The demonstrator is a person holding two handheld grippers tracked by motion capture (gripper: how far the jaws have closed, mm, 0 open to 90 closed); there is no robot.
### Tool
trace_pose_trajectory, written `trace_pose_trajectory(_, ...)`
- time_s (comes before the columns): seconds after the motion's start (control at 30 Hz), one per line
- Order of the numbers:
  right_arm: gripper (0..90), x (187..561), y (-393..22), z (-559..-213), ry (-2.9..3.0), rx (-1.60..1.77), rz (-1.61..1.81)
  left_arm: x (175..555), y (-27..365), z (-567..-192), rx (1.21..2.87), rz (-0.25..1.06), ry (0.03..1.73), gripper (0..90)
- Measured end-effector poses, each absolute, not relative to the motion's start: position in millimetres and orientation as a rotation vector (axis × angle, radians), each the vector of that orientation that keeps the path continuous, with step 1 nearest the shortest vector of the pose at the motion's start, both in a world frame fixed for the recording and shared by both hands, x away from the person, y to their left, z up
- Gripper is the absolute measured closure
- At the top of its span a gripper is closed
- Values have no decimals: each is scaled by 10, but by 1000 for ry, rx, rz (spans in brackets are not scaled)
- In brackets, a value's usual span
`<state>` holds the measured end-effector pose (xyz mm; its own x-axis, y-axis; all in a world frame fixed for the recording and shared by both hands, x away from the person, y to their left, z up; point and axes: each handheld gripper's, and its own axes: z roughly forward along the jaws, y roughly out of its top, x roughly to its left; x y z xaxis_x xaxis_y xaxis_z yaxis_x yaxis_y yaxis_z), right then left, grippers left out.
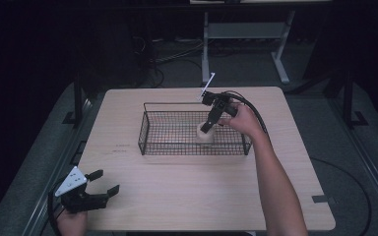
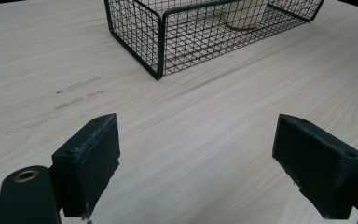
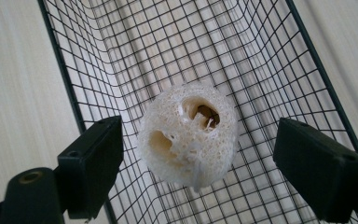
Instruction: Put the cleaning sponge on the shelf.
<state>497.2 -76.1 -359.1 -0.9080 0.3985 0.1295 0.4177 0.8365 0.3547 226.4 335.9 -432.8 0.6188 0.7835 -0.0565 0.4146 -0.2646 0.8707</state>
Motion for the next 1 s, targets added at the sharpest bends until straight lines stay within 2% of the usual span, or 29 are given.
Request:
trace_pose_trajectory(0.5,159,4913,-862,-3468,-2962,-660,-615,2272,3346,-4331,1898,487,952,137)
trace_pose_trajectory(1.0,158,4645,-856,-3280,-2976,-566,-626,2269,3339,-4332,1898,487,953,137)
